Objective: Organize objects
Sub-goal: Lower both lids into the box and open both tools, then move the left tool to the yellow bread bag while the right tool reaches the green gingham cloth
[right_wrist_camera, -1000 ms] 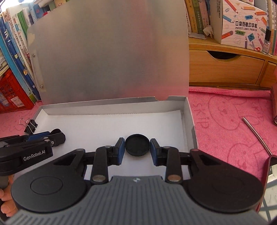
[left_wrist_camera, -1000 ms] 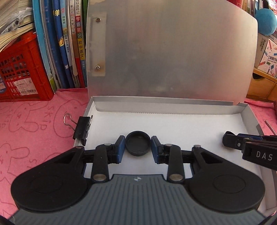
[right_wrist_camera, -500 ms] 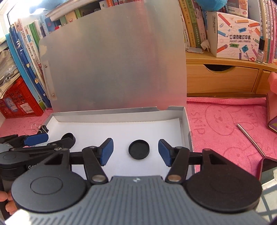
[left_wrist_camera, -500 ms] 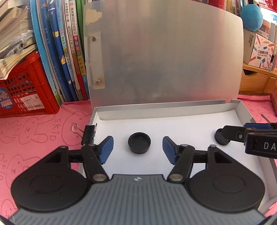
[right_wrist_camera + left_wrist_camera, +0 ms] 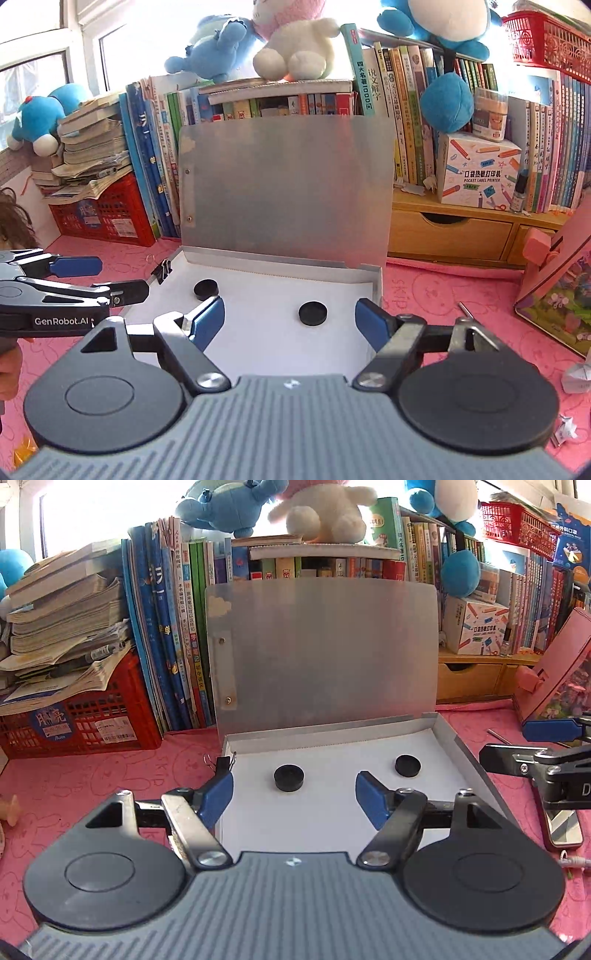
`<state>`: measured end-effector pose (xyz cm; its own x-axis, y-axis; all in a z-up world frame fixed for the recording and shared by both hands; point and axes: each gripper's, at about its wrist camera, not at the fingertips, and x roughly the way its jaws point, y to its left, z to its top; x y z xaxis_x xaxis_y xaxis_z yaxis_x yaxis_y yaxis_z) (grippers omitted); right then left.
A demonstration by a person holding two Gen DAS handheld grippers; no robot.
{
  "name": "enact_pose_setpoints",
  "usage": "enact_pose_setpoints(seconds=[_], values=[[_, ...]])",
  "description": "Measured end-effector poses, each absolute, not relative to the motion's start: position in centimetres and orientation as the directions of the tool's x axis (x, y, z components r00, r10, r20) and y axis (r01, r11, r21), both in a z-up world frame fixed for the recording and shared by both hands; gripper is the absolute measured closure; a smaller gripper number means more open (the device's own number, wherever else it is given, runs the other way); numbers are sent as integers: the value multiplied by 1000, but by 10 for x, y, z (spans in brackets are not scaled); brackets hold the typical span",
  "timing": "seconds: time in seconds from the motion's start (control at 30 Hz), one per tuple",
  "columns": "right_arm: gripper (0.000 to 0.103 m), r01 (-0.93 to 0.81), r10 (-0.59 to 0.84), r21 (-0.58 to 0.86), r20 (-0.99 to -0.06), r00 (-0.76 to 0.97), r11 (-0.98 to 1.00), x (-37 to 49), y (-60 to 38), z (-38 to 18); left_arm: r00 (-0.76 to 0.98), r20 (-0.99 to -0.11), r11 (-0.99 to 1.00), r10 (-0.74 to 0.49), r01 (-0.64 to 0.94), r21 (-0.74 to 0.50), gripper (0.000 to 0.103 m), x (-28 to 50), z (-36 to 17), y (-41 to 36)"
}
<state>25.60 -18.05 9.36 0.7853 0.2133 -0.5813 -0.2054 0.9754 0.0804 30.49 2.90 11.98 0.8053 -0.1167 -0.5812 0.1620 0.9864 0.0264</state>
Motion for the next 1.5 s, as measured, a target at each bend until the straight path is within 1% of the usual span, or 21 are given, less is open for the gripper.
enact_pose_setpoints(seconds=[0.1, 0.17, 0.3, 0.4, 0.47, 0.63, 0.8, 0.87, 1.07, 1.23, 1.43, 1.5], values=[[11, -247, 237, 58, -551, 800, 967, 223, -182, 103, 816, -557, 982, -153, 189, 7, 21, 268, 129, 33], [10, -271, 254, 48, -535, 806, 961, 202, -182, 107, 818, -546, 978, -182, 208, -14, 21, 247, 130, 38], [8, -316, 287, 31, -509, 811, 948, 161, -182, 108, 817, -536, 973, -211, 226, -39, 20, 207, 128, 42], [6, -330, 299, 25, -489, 819, 944, 133, -182, 106, 816, -524, 968, -244, 234, -87, 19, 177, 122, 47], [6, -334, 302, 20, -480, 823, 942, 116, -182, 103, 825, -510, 969, -243, 231, -89, 19, 158, 117, 48], [5, -333, 291, -8, -470, 834, 943, 81, -178, 89, 846, -488, 973, -214, 226, -35, 19, 114, 101, 47], [4, -308, 272, -2, -464, 843, 951, 54, -174, 68, 865, -463, 981, -192, 185, -62, 18, 79, 83, 54], [4, -290, 256, -3, -463, 849, 957, 46, -171, 59, 871, -460, 985, -170, 160, -61, 18, 67, 75, 56], [4, -241, 211, -3, -468, 858, 971, 29, -169, 39, 897, -436, 995, -79, 97, 20, 18, 42, 55, 58], [4, -186, 166, 4, -465, 870, 983, 16, -169, 25, 917, -398, 999, -33, 42, 12, 15, 25, 43, 68], [5, -193, 152, -35, -492, 857, 981, 7, -158, 13, 907, -420, 997, -10, 42, 67, 15, 15, 29, 68], [6, -212, 164, -41, -502, 849, 976, 6, -153, 11, 901, -434, 997, -10, 42, 65, 15, 15, 23, 68]])
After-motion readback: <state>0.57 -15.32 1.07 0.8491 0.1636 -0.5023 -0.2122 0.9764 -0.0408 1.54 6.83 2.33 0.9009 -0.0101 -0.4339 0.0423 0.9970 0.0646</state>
